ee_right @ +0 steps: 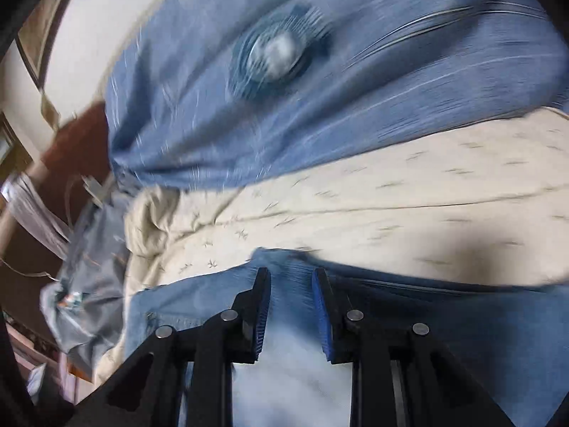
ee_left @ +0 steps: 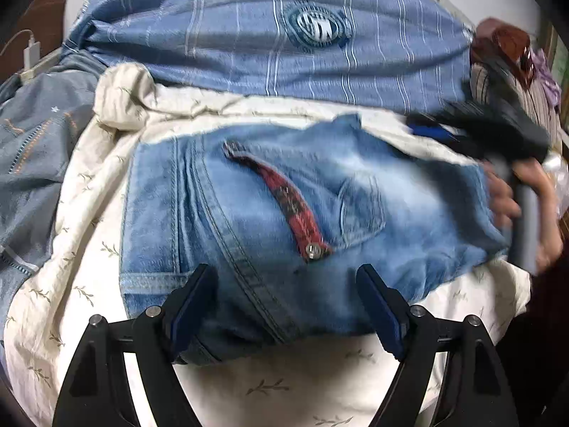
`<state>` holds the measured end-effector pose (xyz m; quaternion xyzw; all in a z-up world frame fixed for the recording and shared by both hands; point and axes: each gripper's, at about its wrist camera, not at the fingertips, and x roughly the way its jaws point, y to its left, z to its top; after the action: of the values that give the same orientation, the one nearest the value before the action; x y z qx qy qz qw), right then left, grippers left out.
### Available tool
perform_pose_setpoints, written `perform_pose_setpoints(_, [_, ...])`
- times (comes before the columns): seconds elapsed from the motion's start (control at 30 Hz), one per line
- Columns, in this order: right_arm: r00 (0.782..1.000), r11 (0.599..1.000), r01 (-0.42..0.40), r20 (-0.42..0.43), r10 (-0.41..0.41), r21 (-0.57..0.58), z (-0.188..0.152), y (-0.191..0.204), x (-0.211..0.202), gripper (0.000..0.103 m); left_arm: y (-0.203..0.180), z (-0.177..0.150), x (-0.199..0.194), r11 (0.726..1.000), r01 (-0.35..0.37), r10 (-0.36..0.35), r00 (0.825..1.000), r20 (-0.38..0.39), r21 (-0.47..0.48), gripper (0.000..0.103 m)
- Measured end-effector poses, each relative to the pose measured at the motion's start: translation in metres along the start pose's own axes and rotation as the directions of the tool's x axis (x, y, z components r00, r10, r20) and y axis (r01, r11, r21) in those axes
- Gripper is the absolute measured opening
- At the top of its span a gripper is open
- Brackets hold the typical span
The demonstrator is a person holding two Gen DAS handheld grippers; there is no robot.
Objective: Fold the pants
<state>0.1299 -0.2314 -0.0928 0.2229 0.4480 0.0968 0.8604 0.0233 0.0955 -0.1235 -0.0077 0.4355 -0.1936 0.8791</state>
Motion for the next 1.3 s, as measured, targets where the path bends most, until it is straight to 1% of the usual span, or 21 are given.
perform_pose_setpoints(0.07, [0.998,0.998,0.064,0.004,-0.064,-0.012,-0.005,-0.028,-0.034,0.028,-0.006,0.003,-0.003,1.000,-0.019,0.019,0.999,0.038,0.009,0.083])
perform_pose_setpoints(0.13, [0.993,0.993,0.114,-0.021,-0.114,-0.005,-0.013,-0.054,-0.058,0.028,-0.017,0.007,-0.001,0.999,-0.035,0.033,0.998,0.059,0.034,0.083])
perform_pose_setpoints(0.23, [0.976,0.977,0.215,-0.048,-0.214,0.004,-0.028,-0.095,-0.091,0.028,-0.031,0.010,0.014,0.994,-0.071,0.069,0.997,0.025,0.080,0.085])
perform_pose_setpoints(0.3, [0.966,0.967,0.254,-0.049,-0.253,0.027,-0.040,-0.120,-0.113,0.028,-0.043,0.010,0.024,0.987,-0.107,0.108,0.994,0.000,0.120,0.085])
perform_pose_setpoints(0.37, [0.962,0.962,0.268,-0.070,-0.264,0.047,-0.049,-0.138,-0.124,0.028,-0.049,0.009,0.030,0.982,-0.130,0.134,0.991,-0.013,0.137,0.087])
perform_pose_setpoints(0.4, [0.956,0.958,0.281,-0.100,-0.275,0.055,-0.056,-0.146,-0.124,0.028,-0.051,0.010,0.033,0.980,-0.142,0.146,0.989,-0.018,0.139,0.087])
perform_pose_setpoints(0.47, [0.936,0.943,0.326,-0.159,-0.313,0.063,-0.070,-0.163,-0.120,0.028,-0.053,0.012,0.036,0.979,-0.158,0.162,0.987,-0.020,0.130,0.088])
perform_pose_setpoints(0.5, [0.936,0.945,0.320,-0.172,-0.306,0.059,-0.074,-0.165,-0.118,0.027,-0.053,0.014,0.037,0.979,-0.163,0.167,0.986,-0.019,0.125,0.088])
perform_pose_setpoints(0.53, [0.943,0.952,0.304,-0.157,-0.295,0.043,-0.080,-0.165,-0.121,0.027,-0.052,0.014,0.038,0.978,-0.172,0.175,0.984,-0.020,0.118,0.088])
perform_pose_setpoints(0.63, [0.943,0.953,0.301,-0.157,-0.292,0.037,-0.088,-0.165,-0.129,0.027,-0.051,0.015,0.043,0.973,-0.196,0.201,0.979,-0.035,0.121,0.091])
perform_pose_setpoints(0.77, [0.939,0.946,0.322,-0.136,-0.315,0.029,-0.093,-0.160,-0.131,0.027,-0.051,0.016,0.040,0.974,-0.192,0.197,0.980,-0.035,0.123,0.091])
perform_pose_setpoints(0.87, [0.938,0.942,0.333,-0.116,-0.327,0.034,-0.088,-0.157,-0.134,0.027,-0.049,0.018,0.033,0.977,-0.181,0.184,0.983,-0.021,0.116,0.091])
perform_pose_setpoints(0.9, [0.943,0.945,0.323,-0.098,-0.317,0.050,-0.093,-0.149,-0.137,0.027,-0.048,0.019,0.031,0.978,-0.177,0.180,0.984,-0.014,0.109,0.091])
perform_pose_setpoints(0.97, [0.958,0.957,0.285,-0.056,-0.282,0.052,-0.090,-0.142,-0.143,0.027,-0.047,0.022,0.022,0.983,-0.164,0.163,0.986,0.018,0.086,0.091])
perform_pose_setpoints(1.07, [0.973,0.973,0.232,-0.002,-0.232,0.005,-0.086,-0.115,-0.141,0.027,-0.048,0.027,0.012,0.988,-0.147,0.144,0.988,0.061,0.056,0.091])
perform_pose_setpoints(1.13, [0.981,0.981,0.192,-0.008,-0.193,-0.026,-0.085,-0.097,-0.133,0.027,-0.052,0.028,0.012,0.987,-0.150,0.146,0.987,0.074,0.053,0.091])
perform_pose_setpoints(1.2, [0.986,0.984,0.162,-0.028,-0.165,-0.070,-0.085,-0.077,-0.118,0.027,-0.058,0.026,0.016,0.983,-0.171,0.166,0.984,0.072,0.071,0.091])
perform_pose_setpoints(1.27, [0.988,0.984,0.142,-0.051,-0.148,-0.106,-0.087,-0.061,-0.106,0.027,-0.069,0.023,0.025,0.970,-0.211,0.207,0.977,0.047,0.119,0.092])
perform_pose_setpoints(1.3, [0.989,0.984,0.128,-0.064,-0.136,-0.122,-0.089,-0.052,-0.100,0.027,-0.071,0.022,0.028,0.966,-0.220,0.216,0.975,0.040,0.133,0.092])
